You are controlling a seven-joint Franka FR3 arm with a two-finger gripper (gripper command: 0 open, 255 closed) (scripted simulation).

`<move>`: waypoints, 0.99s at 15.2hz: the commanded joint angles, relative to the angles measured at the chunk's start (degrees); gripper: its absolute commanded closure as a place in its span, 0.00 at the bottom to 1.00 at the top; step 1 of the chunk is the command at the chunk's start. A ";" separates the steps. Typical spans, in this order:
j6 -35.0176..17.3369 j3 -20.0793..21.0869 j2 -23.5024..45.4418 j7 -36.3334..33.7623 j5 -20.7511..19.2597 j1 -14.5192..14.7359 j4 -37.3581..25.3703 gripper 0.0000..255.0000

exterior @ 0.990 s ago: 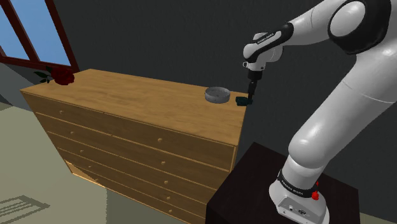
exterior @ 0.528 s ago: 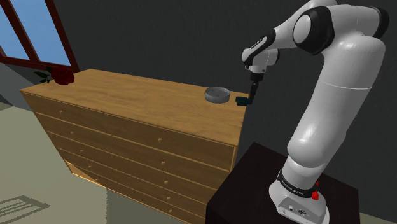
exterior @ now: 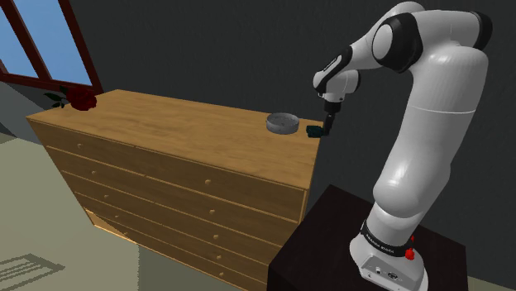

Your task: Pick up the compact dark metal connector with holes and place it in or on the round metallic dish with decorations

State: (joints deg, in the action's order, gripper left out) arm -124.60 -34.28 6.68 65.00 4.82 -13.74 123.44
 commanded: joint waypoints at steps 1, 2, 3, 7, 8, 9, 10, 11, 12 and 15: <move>-0.47 0.03 0.14 0.08 0.13 -0.01 0.33 0.00; -0.47 0.03 0.14 0.08 0.13 -0.01 0.33 0.00; -0.47 0.03 0.14 0.08 0.13 -0.01 0.33 0.00; -0.45 0.03 0.15 0.09 0.13 -0.01 0.32 1.00; -0.45 0.03 0.15 0.09 0.13 -0.01 0.32 1.00; -0.45 0.03 0.15 0.09 0.13 -0.01 0.32 1.00; -0.45 0.03 0.15 0.09 0.13 -0.01 0.32 1.00; -0.46 0.03 0.15 0.09 0.13 -0.01 0.32 1.00; -0.46 0.03 0.15 0.09 0.13 -0.01 0.32 1.00; -0.46 0.03 0.15 0.09 0.13 -0.01 0.32 1.00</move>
State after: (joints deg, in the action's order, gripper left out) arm -125.05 -34.25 6.84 65.09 4.95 -13.75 123.77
